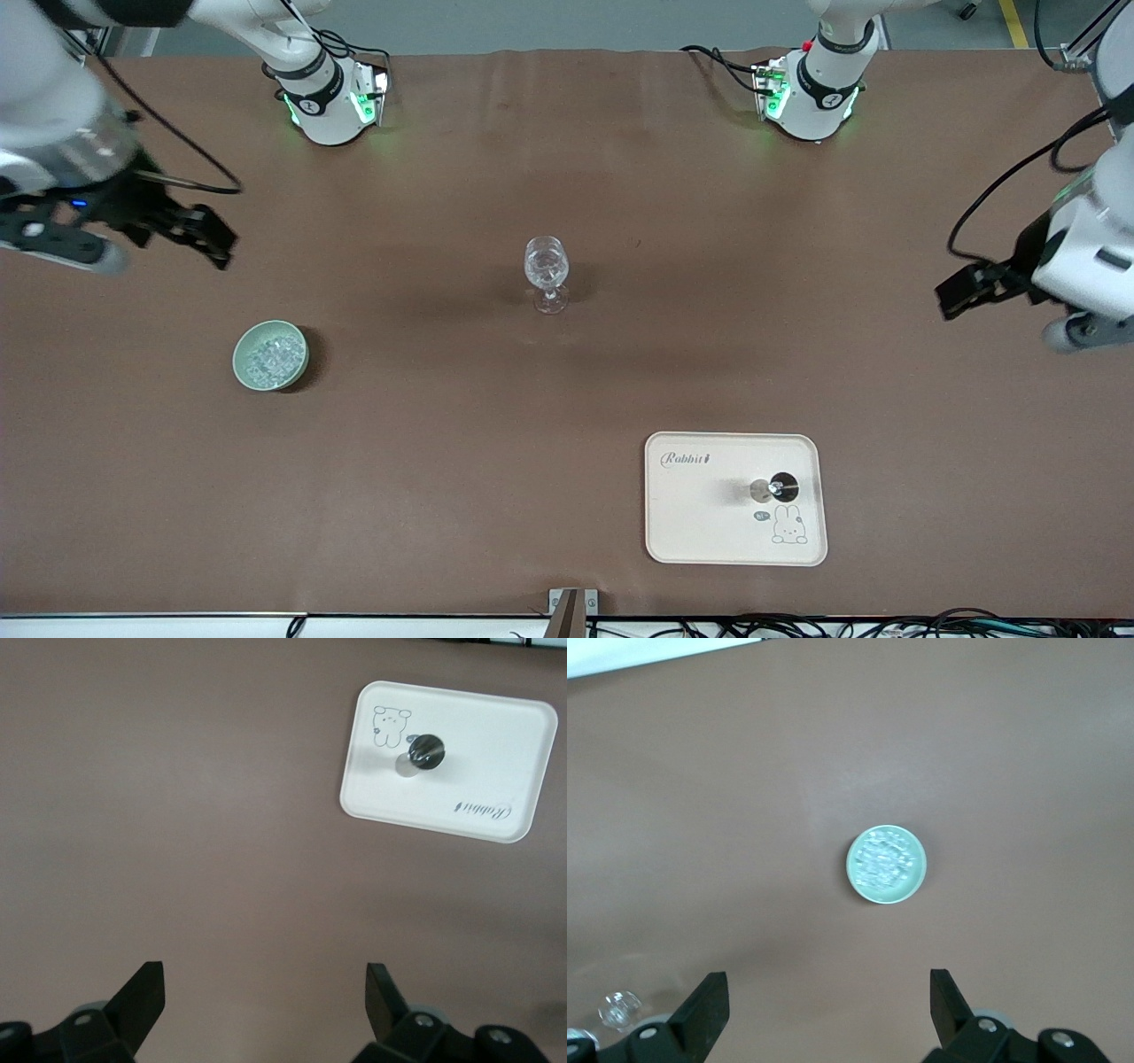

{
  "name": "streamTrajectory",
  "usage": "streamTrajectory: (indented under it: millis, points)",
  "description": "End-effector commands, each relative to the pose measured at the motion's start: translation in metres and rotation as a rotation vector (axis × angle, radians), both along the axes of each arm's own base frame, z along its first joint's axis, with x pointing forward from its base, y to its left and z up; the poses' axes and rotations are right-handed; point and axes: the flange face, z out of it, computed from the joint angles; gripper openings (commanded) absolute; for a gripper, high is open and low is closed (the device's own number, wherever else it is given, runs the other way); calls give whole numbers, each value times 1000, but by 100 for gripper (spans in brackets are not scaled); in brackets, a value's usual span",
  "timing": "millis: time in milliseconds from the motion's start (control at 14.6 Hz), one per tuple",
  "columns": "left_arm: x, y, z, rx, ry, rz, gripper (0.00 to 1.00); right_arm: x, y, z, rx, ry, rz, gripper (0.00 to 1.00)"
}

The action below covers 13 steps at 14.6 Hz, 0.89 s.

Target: Pour wine and add ice with both arms

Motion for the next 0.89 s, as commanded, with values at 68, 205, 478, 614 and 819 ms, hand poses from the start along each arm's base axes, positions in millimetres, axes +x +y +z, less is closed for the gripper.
streamTrajectory:
  millis: [68, 205, 478, 614, 819]
  points:
    - [-53, 19, 16, 4, 34, -103, 100, -11, -87, 7, 50, 60, 56, 100]
    - [-77, 32, 21, -13, 48, -160, 100, -12, -124, 9, 94, 59, 87, 100]
    - [-110, 54, 17, -119, 72, -131, 100, -15, -153, 8, 98, 61, 87, 100]
    - [-120, 43, 13, -111, 79, -147, 100, -14, -149, 8, 97, 63, 93, 100]
    - [-128, 19, 11, -86, 71, -163, 100, -14, -149, 8, 95, 63, 93, 100]
